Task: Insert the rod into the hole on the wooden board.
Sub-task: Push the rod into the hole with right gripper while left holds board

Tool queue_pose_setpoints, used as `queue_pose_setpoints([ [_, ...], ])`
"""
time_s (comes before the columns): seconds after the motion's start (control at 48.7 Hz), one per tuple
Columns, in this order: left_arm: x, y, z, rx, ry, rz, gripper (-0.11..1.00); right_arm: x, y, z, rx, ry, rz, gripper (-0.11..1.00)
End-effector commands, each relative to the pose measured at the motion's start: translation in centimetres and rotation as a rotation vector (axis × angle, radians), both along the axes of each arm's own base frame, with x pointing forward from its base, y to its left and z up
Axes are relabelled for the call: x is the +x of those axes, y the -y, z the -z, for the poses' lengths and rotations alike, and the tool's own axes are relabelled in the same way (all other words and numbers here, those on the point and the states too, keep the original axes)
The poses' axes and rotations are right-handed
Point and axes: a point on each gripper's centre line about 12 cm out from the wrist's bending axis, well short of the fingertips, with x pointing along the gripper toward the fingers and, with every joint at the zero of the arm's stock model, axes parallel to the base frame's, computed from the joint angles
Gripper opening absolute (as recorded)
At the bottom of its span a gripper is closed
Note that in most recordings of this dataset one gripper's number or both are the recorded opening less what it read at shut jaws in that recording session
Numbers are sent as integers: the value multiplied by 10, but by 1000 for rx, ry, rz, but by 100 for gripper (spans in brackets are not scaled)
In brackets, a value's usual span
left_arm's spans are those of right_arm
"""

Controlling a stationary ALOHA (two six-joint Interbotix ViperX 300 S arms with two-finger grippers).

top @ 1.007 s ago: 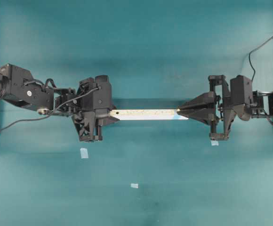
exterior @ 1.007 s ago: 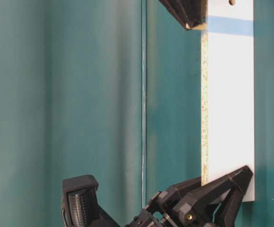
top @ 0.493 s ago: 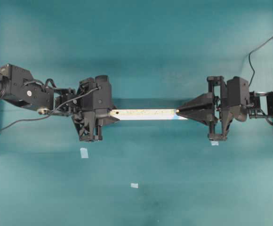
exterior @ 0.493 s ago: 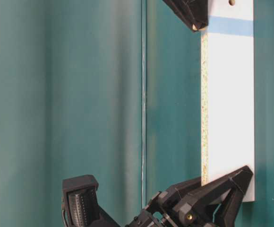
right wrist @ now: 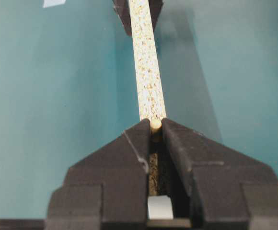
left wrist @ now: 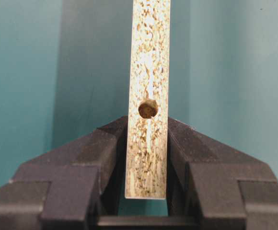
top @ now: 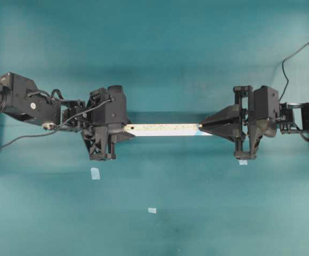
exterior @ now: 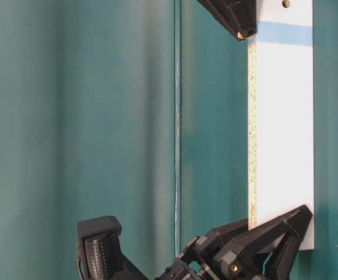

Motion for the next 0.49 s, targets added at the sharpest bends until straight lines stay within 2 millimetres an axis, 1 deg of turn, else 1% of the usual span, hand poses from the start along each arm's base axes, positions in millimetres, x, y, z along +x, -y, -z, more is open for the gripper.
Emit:
queue_pose_setpoints([
  [0.0,5,2,-9,0,32,5,33,0,-1,-3,2,-25,-4,10],
  [0.144,5,2,-9,1,32,6,33,-5,-2,-3,-2,-86,-17,10],
  [0.247,5,1,-8,0,31,3,33,-5,-3,-5,-10,-92,-33,10],
  [0.472,5,2,-9,0,32,5,33,1,-4,-10,-8,-78,-37,10],
])
